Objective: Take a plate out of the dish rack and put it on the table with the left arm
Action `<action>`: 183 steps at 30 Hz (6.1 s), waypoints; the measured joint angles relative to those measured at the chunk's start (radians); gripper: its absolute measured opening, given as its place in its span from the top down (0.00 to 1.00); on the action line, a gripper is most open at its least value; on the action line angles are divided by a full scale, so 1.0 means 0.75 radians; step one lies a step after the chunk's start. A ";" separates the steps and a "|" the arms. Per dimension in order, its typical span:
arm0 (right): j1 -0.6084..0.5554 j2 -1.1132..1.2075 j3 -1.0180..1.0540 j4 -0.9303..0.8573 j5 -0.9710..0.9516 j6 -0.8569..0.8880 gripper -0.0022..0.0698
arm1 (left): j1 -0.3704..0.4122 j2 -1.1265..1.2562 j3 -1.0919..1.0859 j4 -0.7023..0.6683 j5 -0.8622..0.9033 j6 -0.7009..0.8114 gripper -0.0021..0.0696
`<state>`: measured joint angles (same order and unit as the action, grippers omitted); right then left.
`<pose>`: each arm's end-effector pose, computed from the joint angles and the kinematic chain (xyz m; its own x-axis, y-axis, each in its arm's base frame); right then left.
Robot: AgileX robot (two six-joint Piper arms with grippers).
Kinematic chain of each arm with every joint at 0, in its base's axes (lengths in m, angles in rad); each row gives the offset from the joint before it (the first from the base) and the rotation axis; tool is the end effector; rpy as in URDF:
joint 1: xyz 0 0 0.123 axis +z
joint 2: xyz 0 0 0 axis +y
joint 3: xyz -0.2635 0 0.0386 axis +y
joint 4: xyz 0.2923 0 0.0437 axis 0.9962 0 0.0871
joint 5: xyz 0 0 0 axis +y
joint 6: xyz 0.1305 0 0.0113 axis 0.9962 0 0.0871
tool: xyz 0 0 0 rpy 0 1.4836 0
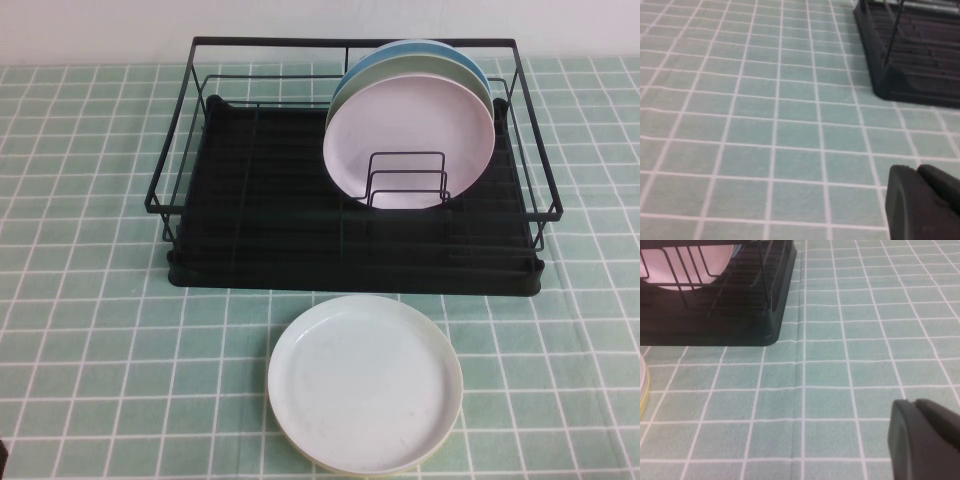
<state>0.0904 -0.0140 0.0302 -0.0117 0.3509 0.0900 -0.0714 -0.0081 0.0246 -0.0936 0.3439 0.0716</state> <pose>0.1542 0.0135 0.1606 -0.2811 0.0538 -0.9582 -0.0644 0.9951 0.0748 0.1546 -0.0152 0.1631 -0.2694 0.0027 -0.9630 0.0971 0.9950 -0.0244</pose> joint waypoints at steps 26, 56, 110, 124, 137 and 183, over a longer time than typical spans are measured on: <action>0.000 0.000 0.000 0.000 0.000 0.000 1.00 | 0.001 0.009 -0.080 -0.740 -0.192 -0.084 0.98; 0.000 0.000 0.000 0.000 0.000 0.000 1.00 | -0.186 1.841 -1.759 -0.921 0.750 1.555 0.98; 0.000 0.000 0.000 0.000 0.000 0.000 1.00 | -0.570 2.772 -2.400 -0.884 0.088 1.662 0.45; 0.000 0.000 0.000 0.000 0.000 0.000 1.00 | -0.570 2.725 -2.403 -0.878 0.022 1.680 0.93; 0.000 0.000 0.000 0.000 0.000 0.000 1.00 | -0.570 2.230 -2.405 -0.616 0.417 1.253 0.94; 0.000 0.000 0.000 0.000 0.000 0.000 1.00 | -0.476 2.193 -1.383 -0.759 0.553 0.681 0.89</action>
<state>0.0904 -0.0140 0.0302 -0.0117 0.3509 0.0900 -0.4284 1.6363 -1.0123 -0.6630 0.7587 0.5822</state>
